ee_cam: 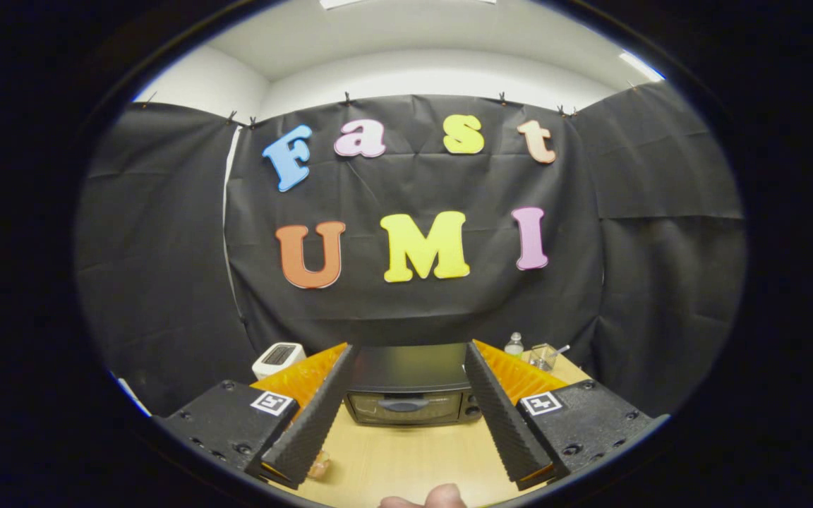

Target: Open the toaster oven, put the food inside, and close the toaster oven door.

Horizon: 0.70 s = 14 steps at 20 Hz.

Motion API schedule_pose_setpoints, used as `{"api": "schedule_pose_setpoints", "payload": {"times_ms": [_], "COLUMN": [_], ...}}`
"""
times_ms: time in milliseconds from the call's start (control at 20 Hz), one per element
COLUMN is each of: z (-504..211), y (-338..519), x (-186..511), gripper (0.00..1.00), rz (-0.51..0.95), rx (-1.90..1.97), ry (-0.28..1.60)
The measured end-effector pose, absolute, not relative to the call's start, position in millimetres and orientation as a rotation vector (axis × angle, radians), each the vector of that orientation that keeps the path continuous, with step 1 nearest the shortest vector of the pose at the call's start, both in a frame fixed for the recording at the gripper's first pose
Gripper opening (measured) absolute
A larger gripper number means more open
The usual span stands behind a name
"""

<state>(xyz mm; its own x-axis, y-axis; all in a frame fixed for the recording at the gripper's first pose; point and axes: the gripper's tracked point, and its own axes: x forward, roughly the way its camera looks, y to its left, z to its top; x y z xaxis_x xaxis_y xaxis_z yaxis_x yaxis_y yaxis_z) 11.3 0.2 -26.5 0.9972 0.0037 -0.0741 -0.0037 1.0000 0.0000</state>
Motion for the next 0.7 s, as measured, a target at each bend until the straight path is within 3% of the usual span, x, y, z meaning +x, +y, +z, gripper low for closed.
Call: {"api": "schedule_pose_setpoints", "payload": {"times_ms": [350,700], "z": [-38.6,-102.8], "y": [1.4,12.1], "x": [52.7,142.3], "gripper": [1.00,1.00], "rz": [0.013,0.033], "rx": [-0.028,-0.022], "ry": [0.065,0.149]}}
